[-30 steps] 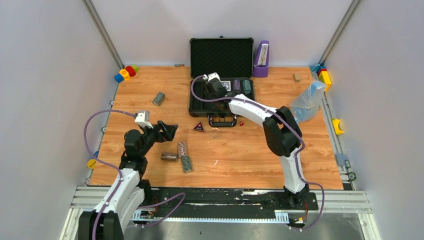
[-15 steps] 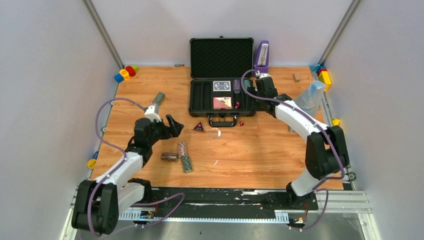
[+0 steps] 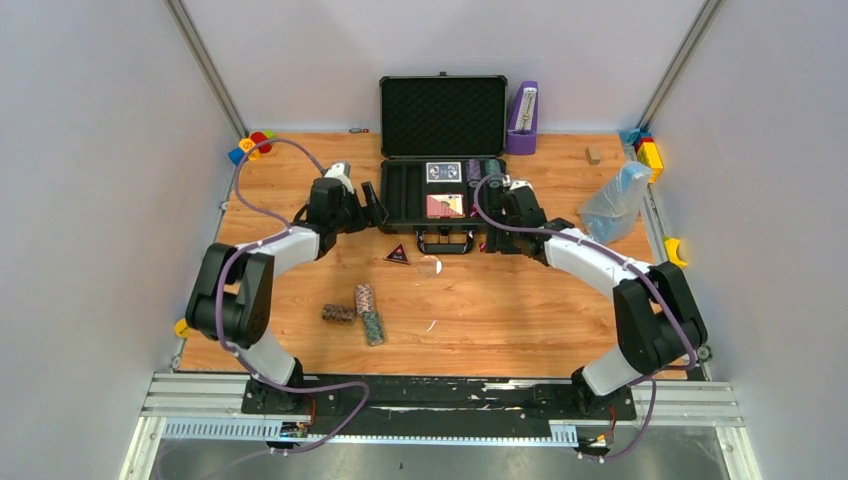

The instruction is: Pack up texas hold em set

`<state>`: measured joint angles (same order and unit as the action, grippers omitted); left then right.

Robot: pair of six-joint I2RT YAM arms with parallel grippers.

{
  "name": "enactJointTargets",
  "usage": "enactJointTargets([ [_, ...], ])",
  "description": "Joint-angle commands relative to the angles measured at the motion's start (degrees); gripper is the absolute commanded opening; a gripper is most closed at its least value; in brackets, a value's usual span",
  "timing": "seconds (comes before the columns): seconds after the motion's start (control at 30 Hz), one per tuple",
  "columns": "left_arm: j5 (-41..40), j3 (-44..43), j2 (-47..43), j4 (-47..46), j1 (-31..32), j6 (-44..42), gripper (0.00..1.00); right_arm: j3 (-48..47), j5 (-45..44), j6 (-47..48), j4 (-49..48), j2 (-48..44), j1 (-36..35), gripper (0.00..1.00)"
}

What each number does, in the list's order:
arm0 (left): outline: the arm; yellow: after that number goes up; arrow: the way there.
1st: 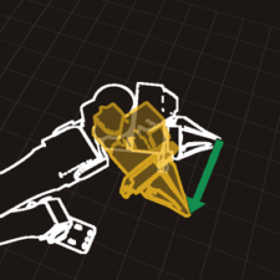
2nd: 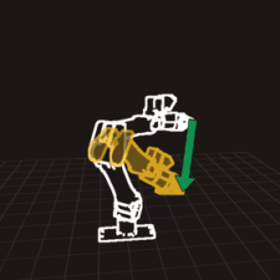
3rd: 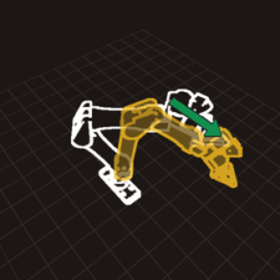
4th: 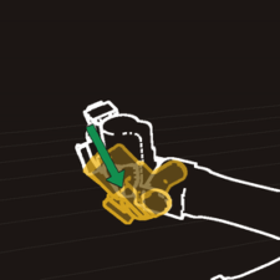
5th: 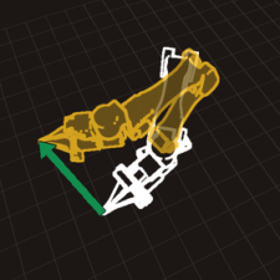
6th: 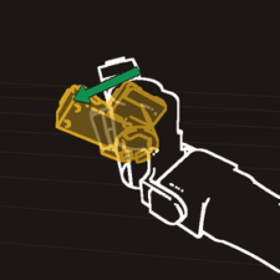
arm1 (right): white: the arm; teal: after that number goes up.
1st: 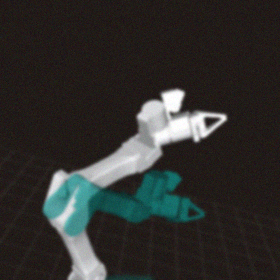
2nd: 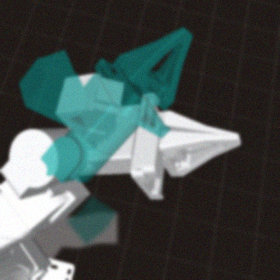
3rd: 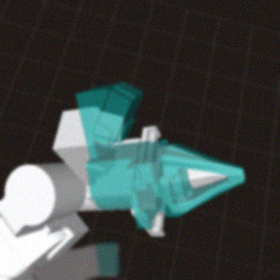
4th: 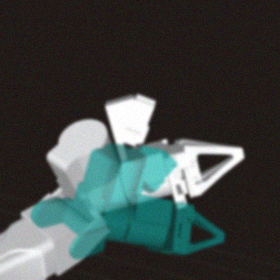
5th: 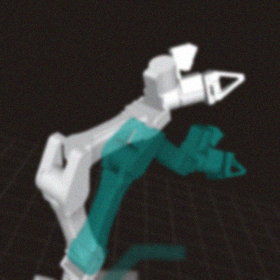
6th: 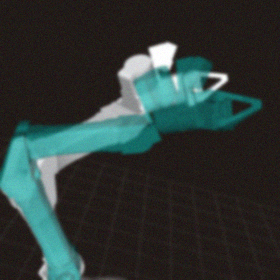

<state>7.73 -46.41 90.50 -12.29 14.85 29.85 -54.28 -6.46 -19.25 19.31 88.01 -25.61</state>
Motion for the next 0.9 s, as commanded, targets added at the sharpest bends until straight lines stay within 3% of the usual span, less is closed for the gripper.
enactJointTargets([
  [0.0, -2.5, -7.2, 6.0, 1.6, -0.1, 1.1, 0.93, -2.4, -1.7, 0.3, -4.8, 2.7, -2.3, 0.56],
  [0.37, -2.1, -19.4, 16.5, 6.9, -0.1, -1.4, 0.88, -8.9, -6.4, 1.8, -3.6, 13.9, -5.7, 0.43],
  [0.7, -1.5, -24.6, 21.8, 11.2, -0.2, -2.5, 0.83, -10.0, -6.4, 2.7, -2.6, 13.8, -6.0, 0.07],
  [0.87, 0.8, -26.7, 23.3, 13.5, -0.2, -3.6, 0.70, -8.7, -6.5, 3.0, -2.2, 9.0, -6.0, 0.00],
])
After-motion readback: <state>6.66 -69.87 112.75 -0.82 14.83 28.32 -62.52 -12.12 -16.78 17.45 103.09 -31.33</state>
